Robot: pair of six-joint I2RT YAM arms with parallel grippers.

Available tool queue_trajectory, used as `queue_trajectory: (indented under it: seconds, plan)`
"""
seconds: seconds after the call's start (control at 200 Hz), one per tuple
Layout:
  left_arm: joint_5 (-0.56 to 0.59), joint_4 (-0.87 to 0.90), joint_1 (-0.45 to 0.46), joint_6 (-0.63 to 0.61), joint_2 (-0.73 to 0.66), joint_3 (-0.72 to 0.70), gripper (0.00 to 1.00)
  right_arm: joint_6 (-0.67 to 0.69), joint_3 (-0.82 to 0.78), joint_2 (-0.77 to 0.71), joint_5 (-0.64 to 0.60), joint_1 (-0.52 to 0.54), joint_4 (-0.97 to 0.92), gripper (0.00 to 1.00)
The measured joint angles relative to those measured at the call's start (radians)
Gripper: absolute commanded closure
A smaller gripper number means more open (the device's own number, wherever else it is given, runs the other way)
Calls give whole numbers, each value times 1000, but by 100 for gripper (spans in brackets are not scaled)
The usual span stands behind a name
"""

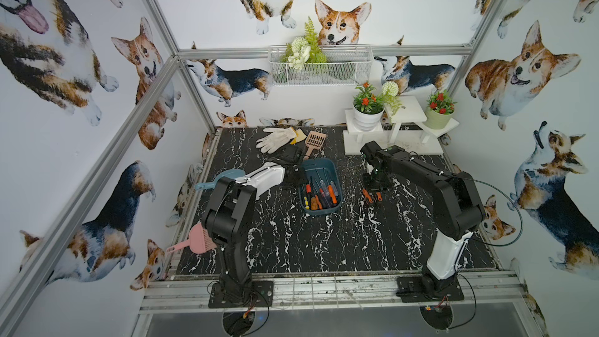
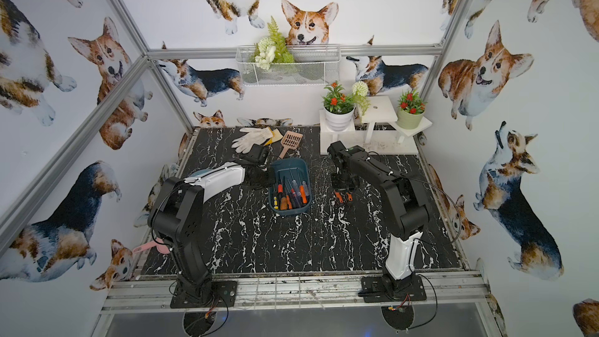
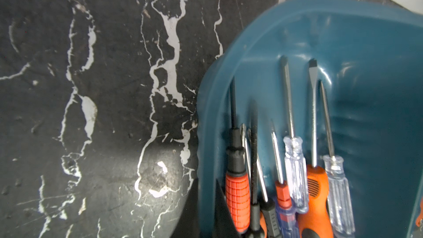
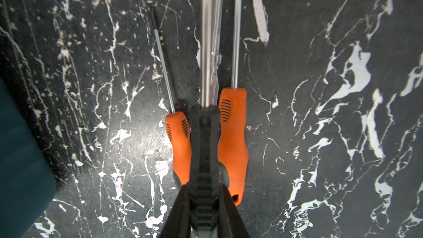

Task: Take out the screwdriver from the storage box
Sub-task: Place the screwdriver at the center of the board.

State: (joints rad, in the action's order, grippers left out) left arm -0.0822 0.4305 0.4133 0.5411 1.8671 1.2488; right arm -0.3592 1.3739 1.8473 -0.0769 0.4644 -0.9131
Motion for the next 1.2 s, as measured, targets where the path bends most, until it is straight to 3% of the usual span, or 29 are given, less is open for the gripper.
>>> queue_trajectory:
  seconds: [0.641,1.196]
  plan:
    - [2,0,0,0,-4,-3,100,17,-4,37,11,0,-1,65]
    - [5,2,0,0,-18,-8,100,9,21,-22,26,1,-5,60]
